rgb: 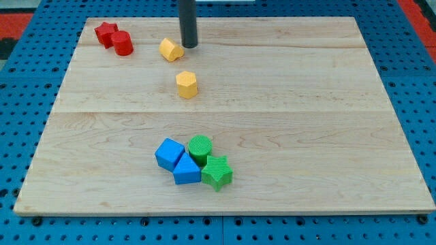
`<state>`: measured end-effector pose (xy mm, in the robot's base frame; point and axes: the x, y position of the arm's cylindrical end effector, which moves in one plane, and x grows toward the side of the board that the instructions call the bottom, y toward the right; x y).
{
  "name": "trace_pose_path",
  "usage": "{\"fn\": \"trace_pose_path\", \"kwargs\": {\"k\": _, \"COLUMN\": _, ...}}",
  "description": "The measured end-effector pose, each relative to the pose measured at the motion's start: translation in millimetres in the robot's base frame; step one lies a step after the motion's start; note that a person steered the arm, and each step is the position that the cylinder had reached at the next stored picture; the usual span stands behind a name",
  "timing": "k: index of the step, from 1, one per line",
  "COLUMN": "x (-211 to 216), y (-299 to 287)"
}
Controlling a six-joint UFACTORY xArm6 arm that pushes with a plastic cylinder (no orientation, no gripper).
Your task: Push the yellow hexagon closer to the red circle
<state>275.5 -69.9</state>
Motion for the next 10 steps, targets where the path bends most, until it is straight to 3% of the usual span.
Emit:
{"fn": "trace_pose_path", "kwargs": {"k": 3, "x": 25, "y": -55}}
{"fn": "trace_pose_path", "kwargs": {"k": 4, "x": 28, "y": 48}}
{"fn": "trace_pose_path", "kwargs": {"k": 5, "x": 83, "y": 99}}
{"fn": "trace_pose_path", "kwargs": {"k": 7, "x": 104, "y": -94}}
{"fn": "trace_pose_path", "kwargs": {"k": 8, "x": 133, "y": -61}}
{"fn": "trace_pose_path", "kwargs": {"k": 9, "x": 171, "y": -110}}
{"fn": "trace_pose_path", "kwargs": {"k": 10, "x": 140, "y": -125}}
